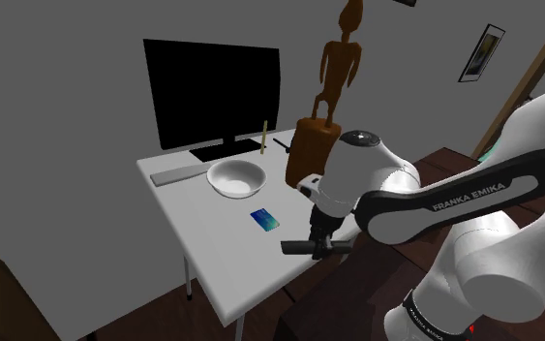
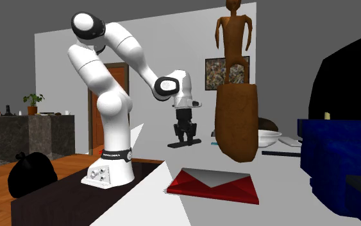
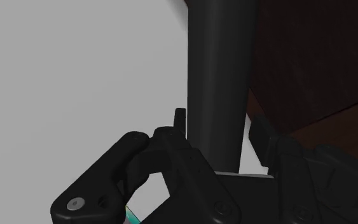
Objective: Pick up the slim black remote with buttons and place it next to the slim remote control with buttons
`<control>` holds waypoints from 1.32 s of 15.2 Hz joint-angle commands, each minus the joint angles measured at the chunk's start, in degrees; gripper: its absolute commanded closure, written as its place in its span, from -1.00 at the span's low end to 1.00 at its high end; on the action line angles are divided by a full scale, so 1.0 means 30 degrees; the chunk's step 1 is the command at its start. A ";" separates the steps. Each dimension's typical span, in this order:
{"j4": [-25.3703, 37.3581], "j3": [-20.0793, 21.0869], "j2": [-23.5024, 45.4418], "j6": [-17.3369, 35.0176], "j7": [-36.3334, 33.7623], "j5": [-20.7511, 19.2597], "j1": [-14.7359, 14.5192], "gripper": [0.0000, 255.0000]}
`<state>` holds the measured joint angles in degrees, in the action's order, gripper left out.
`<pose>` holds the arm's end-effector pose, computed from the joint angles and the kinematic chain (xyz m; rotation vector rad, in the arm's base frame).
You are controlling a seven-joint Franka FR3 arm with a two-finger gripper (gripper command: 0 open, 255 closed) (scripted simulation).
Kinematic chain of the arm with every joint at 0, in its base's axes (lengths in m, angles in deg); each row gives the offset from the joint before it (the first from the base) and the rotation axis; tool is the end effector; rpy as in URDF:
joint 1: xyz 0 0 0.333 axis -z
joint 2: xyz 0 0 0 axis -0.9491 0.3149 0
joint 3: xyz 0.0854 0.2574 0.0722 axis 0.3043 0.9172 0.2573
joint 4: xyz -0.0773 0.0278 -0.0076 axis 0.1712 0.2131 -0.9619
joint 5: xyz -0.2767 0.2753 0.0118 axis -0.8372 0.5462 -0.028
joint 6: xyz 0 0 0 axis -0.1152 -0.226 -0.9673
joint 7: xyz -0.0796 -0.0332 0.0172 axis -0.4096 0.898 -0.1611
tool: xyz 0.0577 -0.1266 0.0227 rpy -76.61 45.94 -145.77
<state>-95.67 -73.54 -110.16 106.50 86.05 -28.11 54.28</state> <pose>0.2919 0.1358 0.2497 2.7398 1.3564 0.0627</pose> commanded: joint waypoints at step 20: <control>0.5125 -0.0293 0.0531 -0.4441 0.0220 -0.0417 0.0482 1.00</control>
<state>-82.27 -74.74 -111.21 92.49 87.01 -29.14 55.40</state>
